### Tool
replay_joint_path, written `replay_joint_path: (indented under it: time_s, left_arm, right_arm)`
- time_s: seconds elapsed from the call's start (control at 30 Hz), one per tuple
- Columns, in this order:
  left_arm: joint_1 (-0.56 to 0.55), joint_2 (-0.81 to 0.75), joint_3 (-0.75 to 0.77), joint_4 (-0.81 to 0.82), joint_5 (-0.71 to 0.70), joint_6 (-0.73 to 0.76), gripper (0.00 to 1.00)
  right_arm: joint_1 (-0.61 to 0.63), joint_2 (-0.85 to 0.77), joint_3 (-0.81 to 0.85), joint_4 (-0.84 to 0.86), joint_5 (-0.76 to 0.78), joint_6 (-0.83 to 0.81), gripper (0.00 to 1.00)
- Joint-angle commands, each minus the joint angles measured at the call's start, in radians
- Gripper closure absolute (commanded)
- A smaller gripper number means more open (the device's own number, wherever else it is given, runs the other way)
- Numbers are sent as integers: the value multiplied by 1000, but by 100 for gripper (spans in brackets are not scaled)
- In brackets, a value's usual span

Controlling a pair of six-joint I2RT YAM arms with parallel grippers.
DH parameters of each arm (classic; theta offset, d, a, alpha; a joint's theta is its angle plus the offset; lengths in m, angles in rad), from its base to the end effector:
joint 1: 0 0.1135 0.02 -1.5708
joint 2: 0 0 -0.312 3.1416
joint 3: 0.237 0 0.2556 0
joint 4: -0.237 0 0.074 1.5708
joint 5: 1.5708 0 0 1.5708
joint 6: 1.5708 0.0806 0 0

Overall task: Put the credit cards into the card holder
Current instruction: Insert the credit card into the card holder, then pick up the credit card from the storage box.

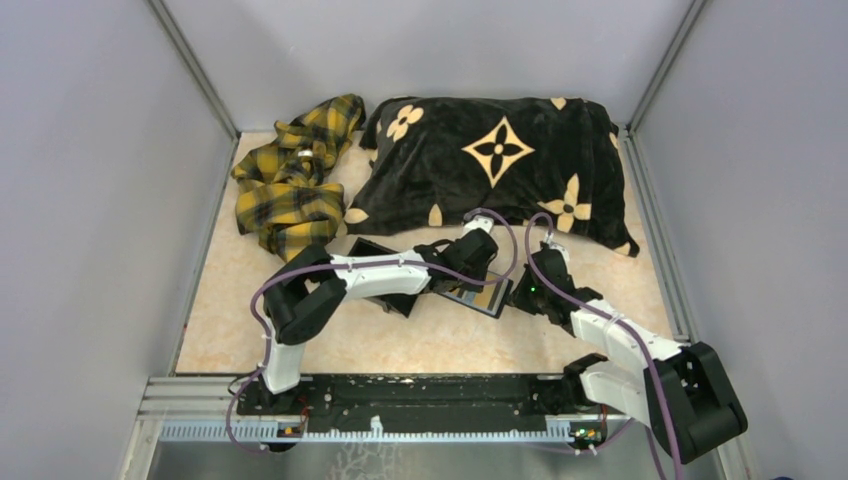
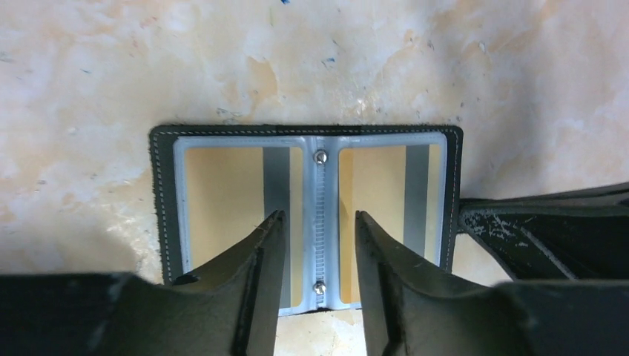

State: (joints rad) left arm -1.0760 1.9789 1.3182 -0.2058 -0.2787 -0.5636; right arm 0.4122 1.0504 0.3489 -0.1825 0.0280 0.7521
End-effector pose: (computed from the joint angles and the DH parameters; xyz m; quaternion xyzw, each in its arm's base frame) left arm 0.2450 -0.4074 0.1793 0.1892 0.9113 -0.1607 0.3284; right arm 0.1763 0.0746 0.1502 0.1639 0.9272 0.1741 0.2885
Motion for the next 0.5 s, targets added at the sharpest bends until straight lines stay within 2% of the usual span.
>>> replay_joint_path:
  time_s: [0.0, 0.13, 0.23, 0.33, 0.47]
  left_arm:
    - [-7, -32, 62, -68, -89, 11, 50]
    - [-8, -65, 94, -87, -129, 23, 40]
    - [-9, -129, 81, -95, -160, 17, 38]
    - [-8, -225, 4, -73, -182, -4, 35]
    - [-13, -382, -141, -26, -223, -41, 32]
  right_arm:
    - [8, 1, 28, -64, 30, -29, 100]
    - [8, -40, 76, -118, 51, -59, 100]
    - [8, -71, 114, -157, 63, -87, 100]
    - [8, -98, 156, -189, 56, -124, 98]
    - [8, -140, 213, -224, 49, -183, 89]
